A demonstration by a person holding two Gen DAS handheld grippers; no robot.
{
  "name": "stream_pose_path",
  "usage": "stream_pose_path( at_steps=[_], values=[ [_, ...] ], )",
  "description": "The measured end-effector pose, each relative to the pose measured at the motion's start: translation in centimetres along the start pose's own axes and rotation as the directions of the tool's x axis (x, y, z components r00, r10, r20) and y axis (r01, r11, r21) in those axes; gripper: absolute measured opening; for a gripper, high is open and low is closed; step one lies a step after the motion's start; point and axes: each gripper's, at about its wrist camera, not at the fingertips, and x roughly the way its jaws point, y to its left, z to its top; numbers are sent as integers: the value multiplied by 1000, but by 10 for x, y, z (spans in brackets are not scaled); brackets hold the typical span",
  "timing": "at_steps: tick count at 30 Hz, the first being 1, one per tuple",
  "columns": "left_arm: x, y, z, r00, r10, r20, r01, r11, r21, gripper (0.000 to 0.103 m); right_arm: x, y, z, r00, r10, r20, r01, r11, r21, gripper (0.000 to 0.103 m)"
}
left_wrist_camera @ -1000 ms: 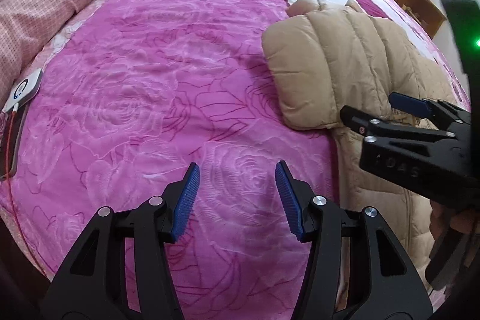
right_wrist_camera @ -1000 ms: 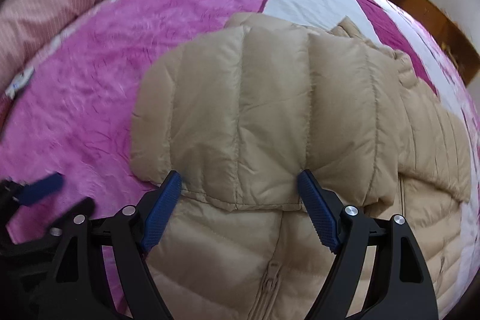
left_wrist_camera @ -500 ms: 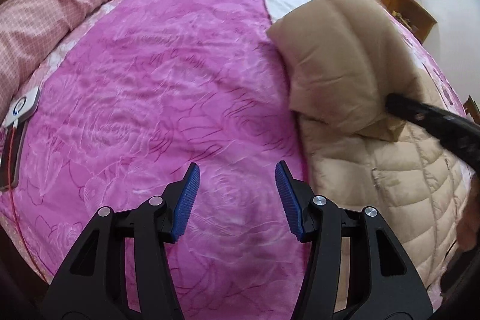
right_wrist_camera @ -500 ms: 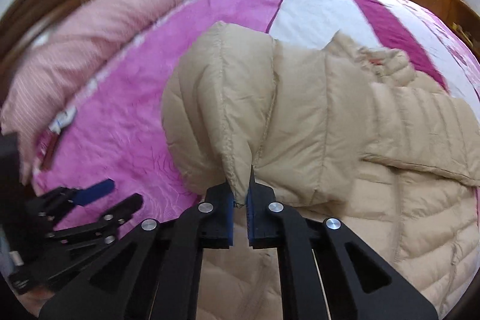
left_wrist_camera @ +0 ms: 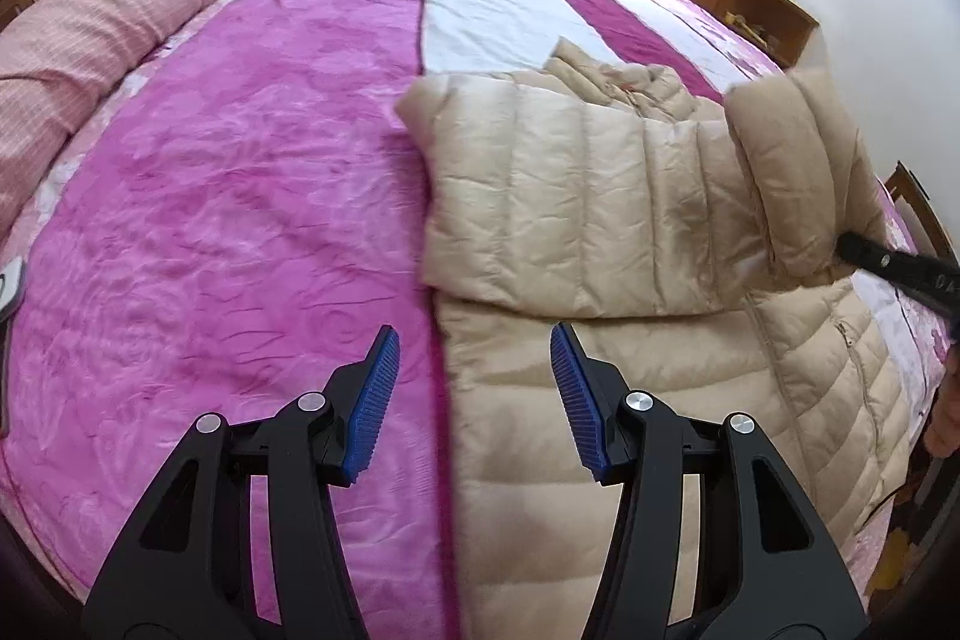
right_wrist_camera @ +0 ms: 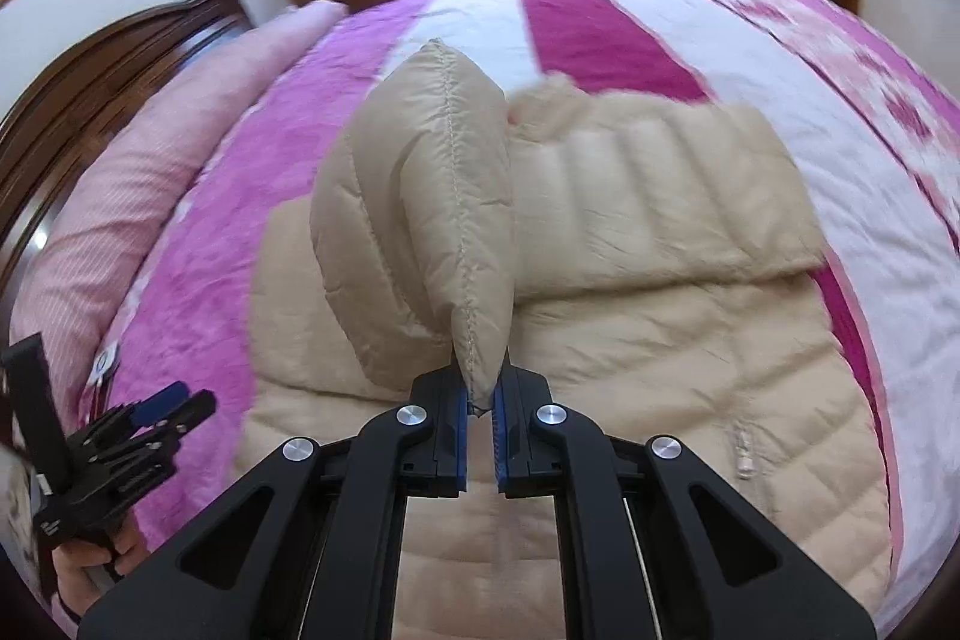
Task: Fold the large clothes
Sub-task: 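Fold the side panel inward toward the zipper and release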
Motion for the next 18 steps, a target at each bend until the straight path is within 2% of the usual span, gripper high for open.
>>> stream_pose_path(
  at_steps=[4, 7, 9, 11, 13, 15, 18],
  values=[
    [12, -15, 3, 1000, -12, -19, 12, 1000, 0, 52, 16, -26, -7, 998, -17, -52, 20, 998, 66, 8],
    [19, -27, 5, 999, -9, -35, 10, 1000, 28, 52, 23, -35, -13, 995, -45, -84, 53, 994, 94, 13],
    [22, -33, 6, 999, -2, -40, 4, 999, 48, 52, 20, -38, -14, 995, -65, -80, 73, 992, 99, 37],
    [24, -37, 7, 999, 6, -42, -3, 998, 62, 52, 11, -41, -11, 994, -85, -62, 91, 992, 85, 45],
    [24, -39, 9, 999, 6, -44, -4, 998, 60, 52, -1, -42, -8, 994, -99, -55, 104, 991, 83, 48],
    [25, -39, 11, 999, 6, -43, -3, 999, 55, 52, -13, -46, -7, 995, -79, -59, 85, 991, 103, 52],
    [25, -40, 13, 999, 13, -42, -11, 999, 53, 52, -28, -34, -2, 997, -58, -48, 61, 996, 69, 62]
  ],
)
